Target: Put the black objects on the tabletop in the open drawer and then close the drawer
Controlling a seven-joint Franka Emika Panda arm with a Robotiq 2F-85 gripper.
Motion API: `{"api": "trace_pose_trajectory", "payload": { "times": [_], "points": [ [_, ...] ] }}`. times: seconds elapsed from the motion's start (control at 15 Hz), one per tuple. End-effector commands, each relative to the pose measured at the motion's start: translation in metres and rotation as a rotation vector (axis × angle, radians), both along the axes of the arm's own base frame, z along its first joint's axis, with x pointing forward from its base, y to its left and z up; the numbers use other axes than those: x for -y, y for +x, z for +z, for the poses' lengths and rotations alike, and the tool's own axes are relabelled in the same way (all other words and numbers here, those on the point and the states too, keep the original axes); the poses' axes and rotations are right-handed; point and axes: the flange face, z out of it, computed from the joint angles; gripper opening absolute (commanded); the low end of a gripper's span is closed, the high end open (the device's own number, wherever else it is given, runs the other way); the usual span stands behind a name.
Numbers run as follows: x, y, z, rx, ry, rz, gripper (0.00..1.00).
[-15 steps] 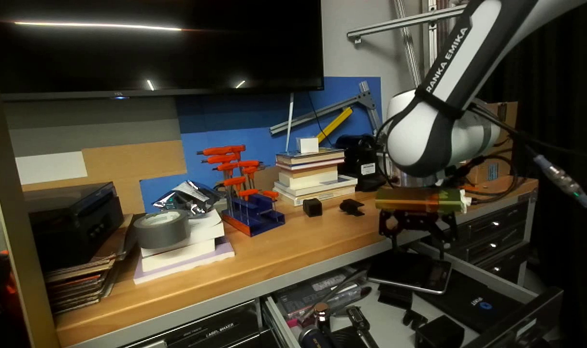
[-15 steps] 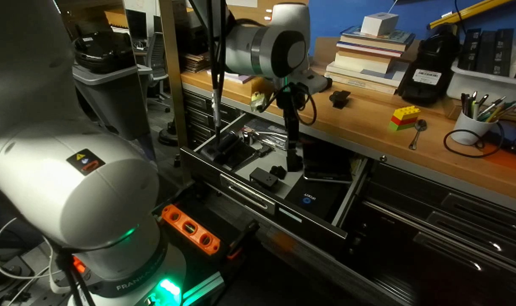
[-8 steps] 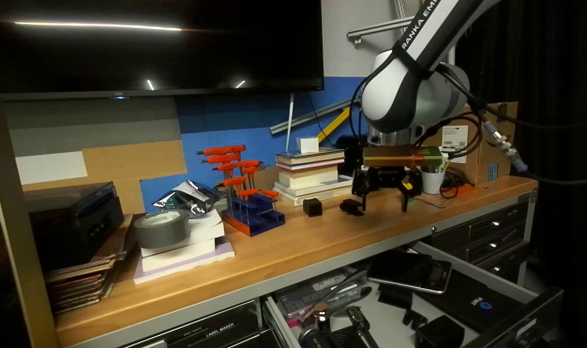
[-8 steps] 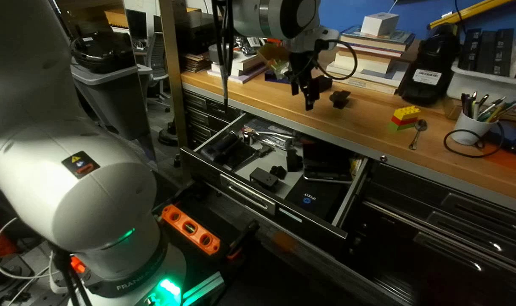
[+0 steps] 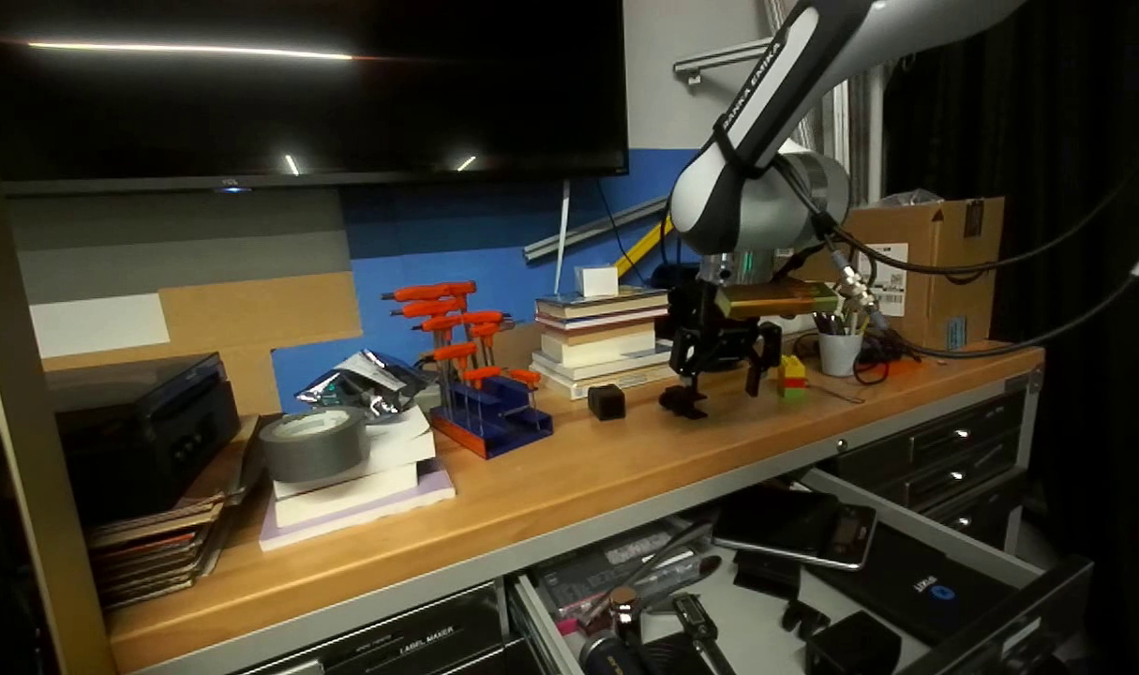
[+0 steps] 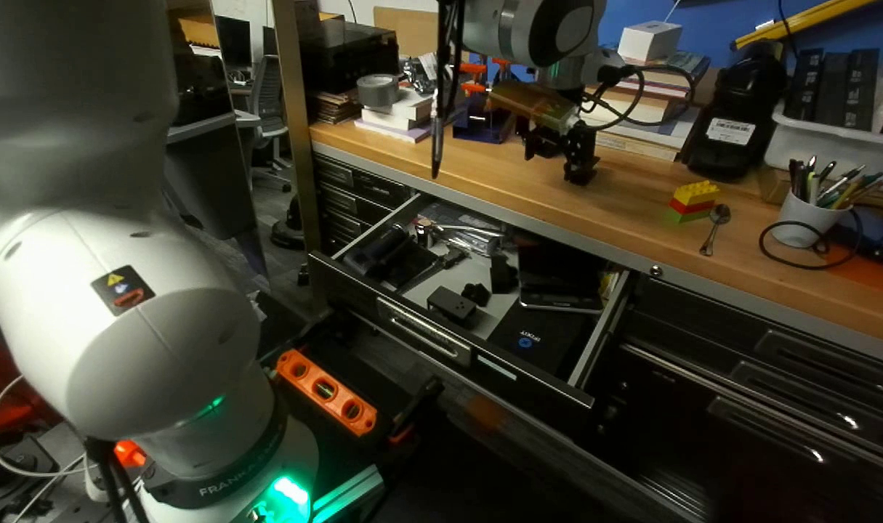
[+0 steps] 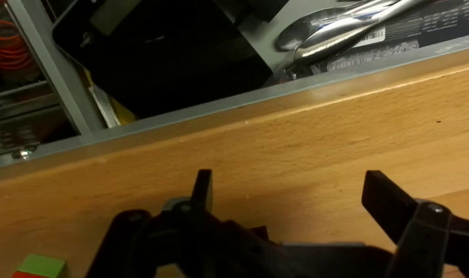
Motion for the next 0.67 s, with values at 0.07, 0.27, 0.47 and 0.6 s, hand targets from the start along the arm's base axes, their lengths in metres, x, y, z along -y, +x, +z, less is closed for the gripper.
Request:
{"api": "trace_pose_trajectory", "payload": {
  "times": [0.07, 0.27, 0.47, 0.6],
  "points": [
    [0.014, 0.066, -0.009, -0.016, 0.021, 0.132, 1.0],
    [0.018, 0.096, -0.016, -0.02, 0.024, 0.166, 1.0],
    [0.021, 0.117, -0.024, -0.027, 0.017, 0.184, 1.0],
    [0.026, 0.127, -0.03, -0.032, 0.012, 0.185, 1.0]
  ]
}}
